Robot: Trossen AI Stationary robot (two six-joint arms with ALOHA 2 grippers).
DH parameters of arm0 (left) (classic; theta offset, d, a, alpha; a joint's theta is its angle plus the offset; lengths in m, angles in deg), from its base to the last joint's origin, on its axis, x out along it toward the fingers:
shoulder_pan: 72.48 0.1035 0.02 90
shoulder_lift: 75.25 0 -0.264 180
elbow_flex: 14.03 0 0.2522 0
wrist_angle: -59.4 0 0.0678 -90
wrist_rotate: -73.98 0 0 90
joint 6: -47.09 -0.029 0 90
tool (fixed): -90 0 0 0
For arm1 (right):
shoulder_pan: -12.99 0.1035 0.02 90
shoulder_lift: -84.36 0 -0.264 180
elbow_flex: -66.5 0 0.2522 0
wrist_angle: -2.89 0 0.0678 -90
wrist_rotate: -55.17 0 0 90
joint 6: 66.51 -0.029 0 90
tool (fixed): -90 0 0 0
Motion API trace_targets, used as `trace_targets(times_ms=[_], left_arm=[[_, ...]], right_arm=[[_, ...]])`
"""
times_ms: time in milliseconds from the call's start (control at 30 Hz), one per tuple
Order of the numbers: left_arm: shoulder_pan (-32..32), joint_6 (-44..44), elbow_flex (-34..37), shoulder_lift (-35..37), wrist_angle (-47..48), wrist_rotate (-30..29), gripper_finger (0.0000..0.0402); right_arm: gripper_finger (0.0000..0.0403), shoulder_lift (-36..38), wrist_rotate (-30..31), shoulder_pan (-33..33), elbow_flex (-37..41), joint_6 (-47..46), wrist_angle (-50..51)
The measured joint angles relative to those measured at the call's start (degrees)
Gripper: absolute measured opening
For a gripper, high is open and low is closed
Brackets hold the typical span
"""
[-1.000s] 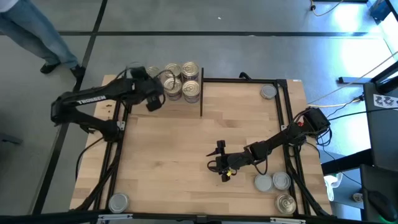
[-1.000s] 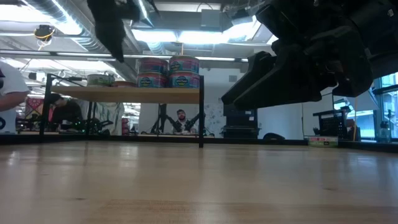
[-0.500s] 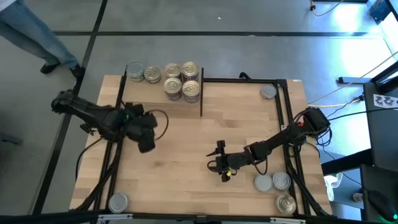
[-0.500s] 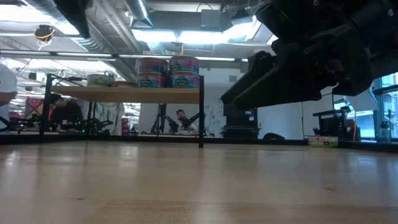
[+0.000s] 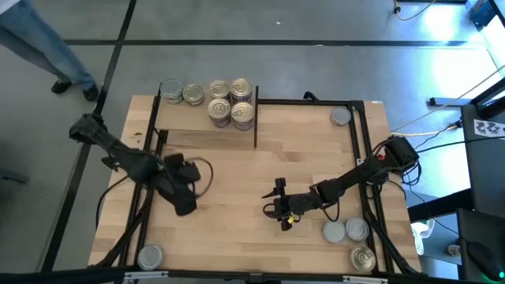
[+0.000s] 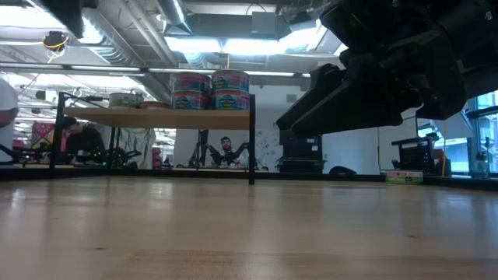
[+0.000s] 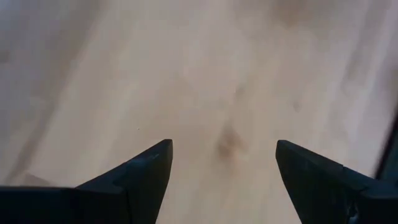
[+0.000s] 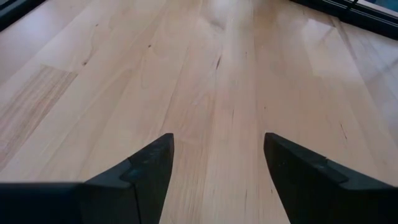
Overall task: Stack canned seafood by type on shelf
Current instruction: Put the green tuna can on the shelf
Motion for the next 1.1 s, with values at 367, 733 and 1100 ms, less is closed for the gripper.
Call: trace_targets(times_ms=[367, 733, 1100], left_arm=[[-10.9, 14.8, 0.7, -15.9, -1.9, 33.1, 0.0282], [-22.8, 31.9, 0.7, -25.8, -11.6, 42.1, 0.0233], [-27.7, 29.0, 0.7, -32.1, -14.9, 46.3, 0.019]], right_arm=[[0.0248, 0.0, 0.0, 0.0, 0.0, -0.1, 0.2], [0.0248, 0.0, 0.0, 0.0, 0.0, -1.3, 0.2], [0.0248, 0.0, 0.5, 0.0, 0.0, -1.2, -0.1]])
